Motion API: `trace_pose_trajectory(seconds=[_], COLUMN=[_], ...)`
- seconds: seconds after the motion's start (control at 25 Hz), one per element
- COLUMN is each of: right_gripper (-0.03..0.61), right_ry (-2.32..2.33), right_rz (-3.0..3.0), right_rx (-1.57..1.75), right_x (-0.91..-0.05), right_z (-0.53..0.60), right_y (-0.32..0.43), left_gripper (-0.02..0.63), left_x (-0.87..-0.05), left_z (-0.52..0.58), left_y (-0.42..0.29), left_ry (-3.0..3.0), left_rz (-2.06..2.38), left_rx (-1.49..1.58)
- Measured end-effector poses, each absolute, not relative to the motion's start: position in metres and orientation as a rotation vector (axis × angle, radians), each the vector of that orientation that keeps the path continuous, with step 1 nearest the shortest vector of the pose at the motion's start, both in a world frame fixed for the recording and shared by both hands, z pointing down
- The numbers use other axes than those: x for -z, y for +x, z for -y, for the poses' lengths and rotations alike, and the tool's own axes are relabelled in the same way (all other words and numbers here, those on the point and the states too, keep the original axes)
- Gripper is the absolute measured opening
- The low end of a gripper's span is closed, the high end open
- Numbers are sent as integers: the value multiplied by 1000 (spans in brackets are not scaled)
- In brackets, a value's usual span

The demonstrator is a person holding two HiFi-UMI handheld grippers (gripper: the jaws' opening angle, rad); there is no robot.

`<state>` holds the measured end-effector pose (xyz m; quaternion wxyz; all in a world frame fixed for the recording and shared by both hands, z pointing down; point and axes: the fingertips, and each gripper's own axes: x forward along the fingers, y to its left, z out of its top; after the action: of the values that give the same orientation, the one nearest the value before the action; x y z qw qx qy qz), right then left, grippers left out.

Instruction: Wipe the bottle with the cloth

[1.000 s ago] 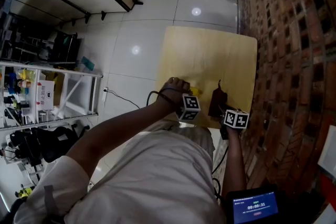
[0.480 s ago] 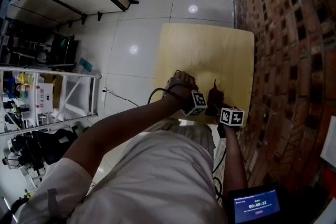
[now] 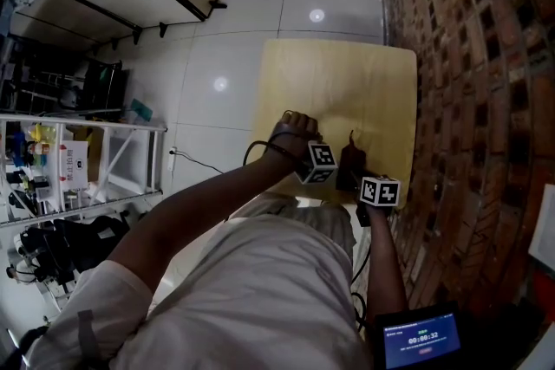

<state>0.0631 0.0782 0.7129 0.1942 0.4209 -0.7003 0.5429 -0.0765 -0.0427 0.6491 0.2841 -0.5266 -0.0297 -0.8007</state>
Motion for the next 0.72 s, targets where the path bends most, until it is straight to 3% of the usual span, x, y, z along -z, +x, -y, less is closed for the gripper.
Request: trace_pose_trajectory(seconds=[0.36, 0.72], right_gripper=[67, 67], right_ry=[1161, 1136], right_rz=[1952, 1953], right_rx=[-1537, -1537], right_x=[-720, -721], right_z=[-81, -77], right_y=[62, 53], left_gripper=[318, 359], left_x=[-638, -609], left_z=[48, 47], left_y=[-85, -102], left_ry=[-1768, -2343], left_rz=[-132, -459], left_rx=[2070, 2016])
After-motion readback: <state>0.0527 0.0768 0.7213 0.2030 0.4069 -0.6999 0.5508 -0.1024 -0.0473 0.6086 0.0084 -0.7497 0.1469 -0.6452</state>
